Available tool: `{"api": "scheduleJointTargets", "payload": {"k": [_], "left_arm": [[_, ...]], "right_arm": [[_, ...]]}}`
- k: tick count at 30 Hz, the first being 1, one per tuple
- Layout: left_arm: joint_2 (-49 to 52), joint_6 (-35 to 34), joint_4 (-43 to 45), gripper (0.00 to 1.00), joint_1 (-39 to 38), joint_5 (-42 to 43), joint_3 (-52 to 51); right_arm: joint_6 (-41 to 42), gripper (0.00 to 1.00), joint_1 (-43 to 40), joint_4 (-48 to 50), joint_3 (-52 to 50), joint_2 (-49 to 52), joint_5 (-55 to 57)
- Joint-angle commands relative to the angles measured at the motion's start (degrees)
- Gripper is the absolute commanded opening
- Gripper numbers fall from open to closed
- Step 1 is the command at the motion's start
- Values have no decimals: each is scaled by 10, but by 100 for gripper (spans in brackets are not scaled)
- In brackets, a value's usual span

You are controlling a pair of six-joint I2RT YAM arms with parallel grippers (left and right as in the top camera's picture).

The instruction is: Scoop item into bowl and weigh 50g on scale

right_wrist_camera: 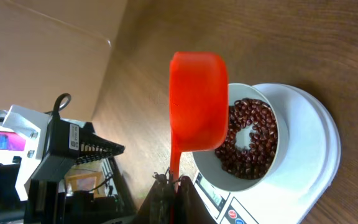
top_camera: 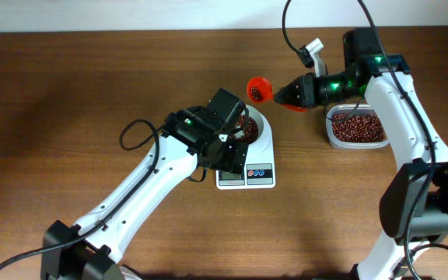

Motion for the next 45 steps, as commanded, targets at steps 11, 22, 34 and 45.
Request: {"api": "scheduleJointTargets", "payload": {"k": [11, 22, 34, 45], "left_arm": [[3, -8, 1, 99, -2, -8, -2], [3, -8, 1, 99, -2, -8, -2], [3, -8, 1, 99, -2, -8, -2], [3, -8, 1, 99, -2, -8, -2]], "right_arm": [[-34, 4, 163, -129, 130, -14, 427], [-18, 4, 110, -119, 130, -14, 200], [-19, 4, 10, -153, 130, -14, 85], [-21, 4, -169, -208, 130, -14, 122]]}}
